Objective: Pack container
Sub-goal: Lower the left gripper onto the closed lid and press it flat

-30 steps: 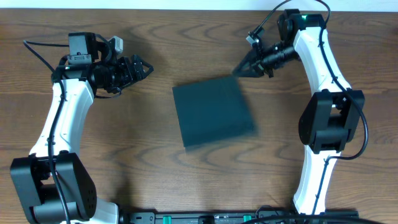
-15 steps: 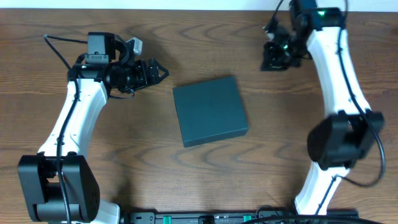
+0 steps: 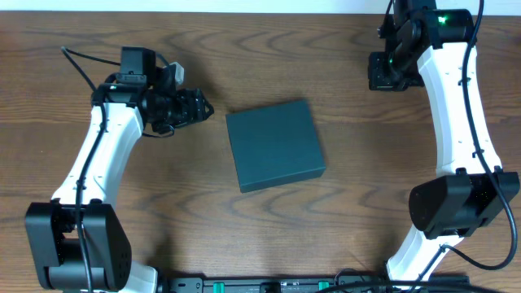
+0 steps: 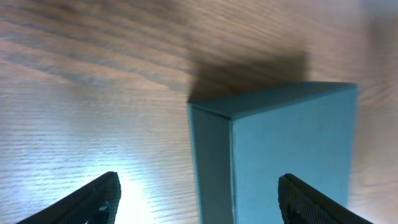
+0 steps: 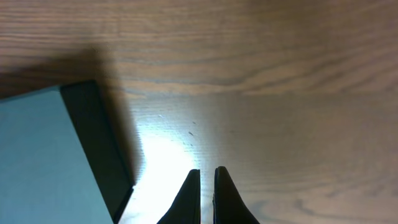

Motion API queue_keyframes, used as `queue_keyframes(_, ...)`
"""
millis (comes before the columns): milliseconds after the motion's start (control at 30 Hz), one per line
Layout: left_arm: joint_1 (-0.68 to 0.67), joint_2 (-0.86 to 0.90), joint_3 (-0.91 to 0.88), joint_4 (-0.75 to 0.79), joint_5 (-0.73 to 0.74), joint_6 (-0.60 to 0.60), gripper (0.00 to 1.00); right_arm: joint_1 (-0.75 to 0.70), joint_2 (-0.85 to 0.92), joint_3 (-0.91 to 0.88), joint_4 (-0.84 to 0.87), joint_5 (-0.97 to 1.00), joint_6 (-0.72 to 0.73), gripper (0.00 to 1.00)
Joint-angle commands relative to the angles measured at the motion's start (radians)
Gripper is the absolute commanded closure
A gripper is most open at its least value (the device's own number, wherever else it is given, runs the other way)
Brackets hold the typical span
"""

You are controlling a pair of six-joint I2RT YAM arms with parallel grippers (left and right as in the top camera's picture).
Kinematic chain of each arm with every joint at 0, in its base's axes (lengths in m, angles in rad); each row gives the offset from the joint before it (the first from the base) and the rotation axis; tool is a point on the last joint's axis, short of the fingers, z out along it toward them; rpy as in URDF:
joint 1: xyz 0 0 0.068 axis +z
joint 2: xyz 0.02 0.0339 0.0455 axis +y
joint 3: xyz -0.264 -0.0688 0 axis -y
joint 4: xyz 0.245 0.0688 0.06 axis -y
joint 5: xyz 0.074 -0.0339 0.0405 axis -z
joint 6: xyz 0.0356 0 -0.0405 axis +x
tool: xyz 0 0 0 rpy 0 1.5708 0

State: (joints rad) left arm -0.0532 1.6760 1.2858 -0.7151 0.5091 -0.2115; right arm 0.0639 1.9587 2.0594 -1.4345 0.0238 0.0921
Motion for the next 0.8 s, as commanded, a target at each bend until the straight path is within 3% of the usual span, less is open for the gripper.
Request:
queue_keyframes(0,-0.068,0.003,0.008,-0.033,-0.17,0.06,0.21,-0.005,0.002,0.005,0.011,-0.04,-0.056,0.99)
queue_keyframes(133,-0.183,0.003,0.008,-0.055,-0.274,0.088,0.21,-0.005,0.002,0.005,0.028,-0.039,-0.084,0.99)
queue_keyframes(533,-0.361,0.003,0.028,-0.047,-0.32,0.088,0.23,-0.003,0.002,0.005,0.002,-0.043,-0.125,0.99)
queue_keyframes(733,-0.456,0.003,0.031,-0.047,-0.372,0.161,0.34,-0.003,0.002,0.005,0.001,-0.043,-0.124,0.99)
queue_keyframes(767,-0.481,0.003,0.037,-0.051,-0.401,0.184,0.41,-0.003,0.003,0.005,0.002,-0.043,-0.124,0.99)
